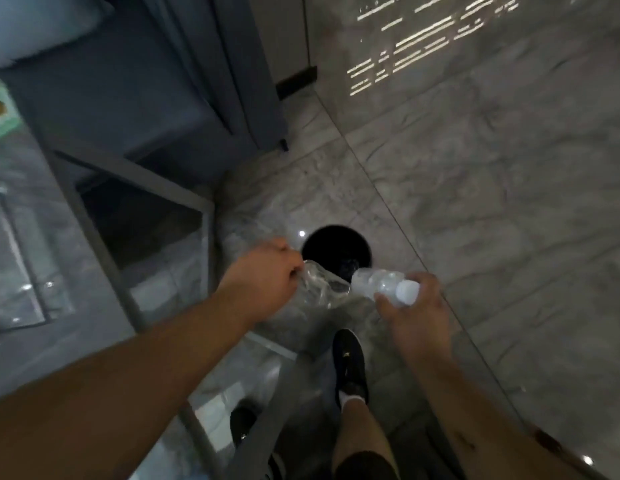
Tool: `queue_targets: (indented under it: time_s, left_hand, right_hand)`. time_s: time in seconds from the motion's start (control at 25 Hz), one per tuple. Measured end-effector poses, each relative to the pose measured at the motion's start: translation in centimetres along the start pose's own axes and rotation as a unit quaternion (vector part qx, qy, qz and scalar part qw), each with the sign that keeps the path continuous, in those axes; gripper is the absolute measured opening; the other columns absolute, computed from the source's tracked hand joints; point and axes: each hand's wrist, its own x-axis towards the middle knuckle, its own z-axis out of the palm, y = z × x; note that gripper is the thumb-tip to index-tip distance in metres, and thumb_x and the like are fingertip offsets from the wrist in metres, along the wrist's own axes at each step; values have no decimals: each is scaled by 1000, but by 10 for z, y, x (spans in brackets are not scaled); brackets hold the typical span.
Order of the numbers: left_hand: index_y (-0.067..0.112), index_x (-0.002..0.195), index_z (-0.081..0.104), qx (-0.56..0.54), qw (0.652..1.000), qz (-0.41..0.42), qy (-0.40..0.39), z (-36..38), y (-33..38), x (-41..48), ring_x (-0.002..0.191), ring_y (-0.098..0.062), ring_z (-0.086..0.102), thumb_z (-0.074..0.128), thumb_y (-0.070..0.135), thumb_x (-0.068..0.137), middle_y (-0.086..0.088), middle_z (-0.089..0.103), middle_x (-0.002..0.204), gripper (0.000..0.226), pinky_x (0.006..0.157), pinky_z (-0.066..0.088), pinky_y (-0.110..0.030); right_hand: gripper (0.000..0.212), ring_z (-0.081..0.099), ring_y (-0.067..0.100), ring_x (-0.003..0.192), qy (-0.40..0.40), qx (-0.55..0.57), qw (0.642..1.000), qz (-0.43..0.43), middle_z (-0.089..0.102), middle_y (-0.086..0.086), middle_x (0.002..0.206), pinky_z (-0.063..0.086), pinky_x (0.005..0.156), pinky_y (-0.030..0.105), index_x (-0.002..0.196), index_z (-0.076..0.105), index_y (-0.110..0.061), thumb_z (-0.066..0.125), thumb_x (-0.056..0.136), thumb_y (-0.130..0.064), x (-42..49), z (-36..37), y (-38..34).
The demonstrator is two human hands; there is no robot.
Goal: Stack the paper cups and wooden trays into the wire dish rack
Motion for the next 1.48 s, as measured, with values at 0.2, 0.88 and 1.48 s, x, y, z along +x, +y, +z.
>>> queue_targets:
  time_s: [0.2, 0.88, 1.48]
  left_hand:
    - [17, 101, 78, -14, 999, -16, 25, 32, -9, 48, 93, -37, 67, 68, 22, 86, -15, 66, 103, 18, 81, 53, -38]
    - [22, 100, 70, -132, 977, -159, 43, 154, -23, 171, 81, -18, 53, 64, 28, 90, 4, 58, 87, 13, 68, 33, -26]
    - [24, 139, 53, -24, 941, -154, -302, 195, -11, 96, 124, -33, 60, 64, 44, 87, -11, 60, 139, 56, 100, 52, -43]
  right_hand:
    - [52, 64, 18, 85, 6, -3, 1000, 1, 59, -6, 103, 57, 69, 37, 113, 44, -36, 81, 77, -43, 32, 38, 35]
    - [57, 66, 21, 96, 0, -11, 1000, -10, 56, -4, 117, 60, 78, 41, 125, 46, -33, 80, 80, -42, 122, 127, 121]
    - [52, 62, 37, 121, -222, -186, 955, 71, 61, 15, 136, 50, 98, 43, 139, 50, -17, 66, 92, -36, 103, 126, 106]
